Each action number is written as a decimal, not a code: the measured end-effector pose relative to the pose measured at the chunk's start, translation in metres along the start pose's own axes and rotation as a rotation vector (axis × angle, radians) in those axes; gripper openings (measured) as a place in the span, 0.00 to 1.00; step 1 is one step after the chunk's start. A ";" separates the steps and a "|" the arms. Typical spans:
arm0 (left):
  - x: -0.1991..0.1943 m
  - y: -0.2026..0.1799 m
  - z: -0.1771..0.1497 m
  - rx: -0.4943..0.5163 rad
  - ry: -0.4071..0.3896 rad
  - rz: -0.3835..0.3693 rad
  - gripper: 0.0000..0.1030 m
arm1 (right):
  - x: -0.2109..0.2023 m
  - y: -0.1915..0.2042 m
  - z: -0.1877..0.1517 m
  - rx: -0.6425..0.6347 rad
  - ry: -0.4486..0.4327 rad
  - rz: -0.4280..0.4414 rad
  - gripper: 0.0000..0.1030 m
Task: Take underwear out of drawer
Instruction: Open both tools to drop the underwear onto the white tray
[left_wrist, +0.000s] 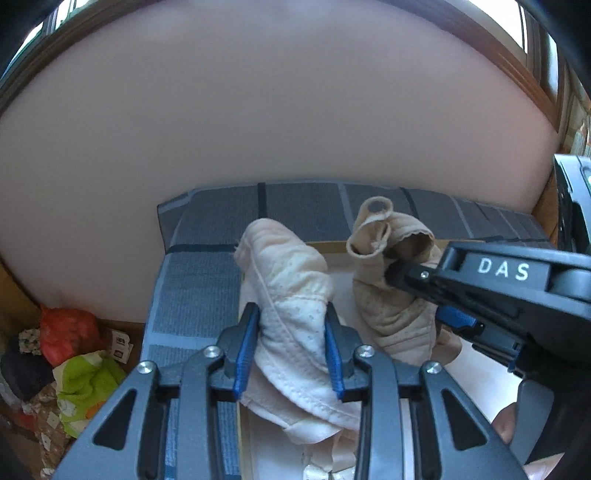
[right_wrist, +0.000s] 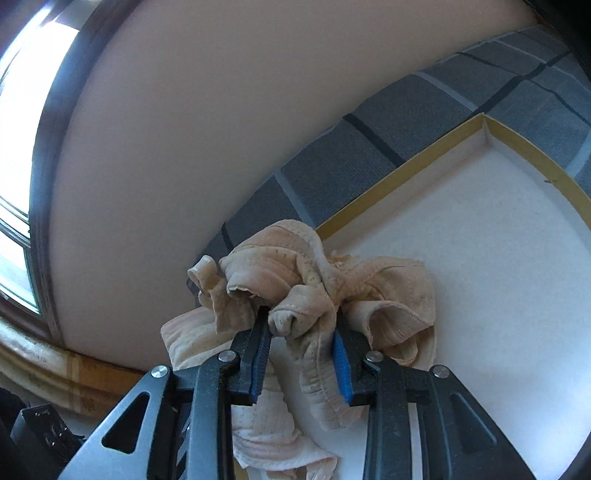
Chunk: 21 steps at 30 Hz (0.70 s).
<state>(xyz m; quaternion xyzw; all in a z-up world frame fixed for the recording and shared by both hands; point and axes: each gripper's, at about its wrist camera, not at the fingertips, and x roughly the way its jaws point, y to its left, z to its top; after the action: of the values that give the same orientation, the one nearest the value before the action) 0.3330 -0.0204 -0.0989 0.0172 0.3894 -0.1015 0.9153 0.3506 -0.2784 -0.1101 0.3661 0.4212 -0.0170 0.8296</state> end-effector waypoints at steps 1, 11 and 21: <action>-0.001 -0.002 0.000 0.004 -0.003 0.010 0.36 | -0.001 0.001 -0.001 -0.004 0.000 -0.004 0.35; -0.026 0.012 0.005 -0.093 -0.035 -0.011 0.76 | -0.015 0.012 -0.003 -0.067 0.037 0.020 0.55; -0.104 0.007 -0.015 -0.053 -0.091 0.066 0.91 | -0.121 0.007 -0.025 -0.070 -0.111 0.086 0.55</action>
<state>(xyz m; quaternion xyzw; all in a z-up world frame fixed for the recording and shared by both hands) 0.2533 0.0056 -0.0352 0.0013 0.3492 -0.0616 0.9350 0.2580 -0.2913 -0.0296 0.3530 0.3589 0.0133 0.8639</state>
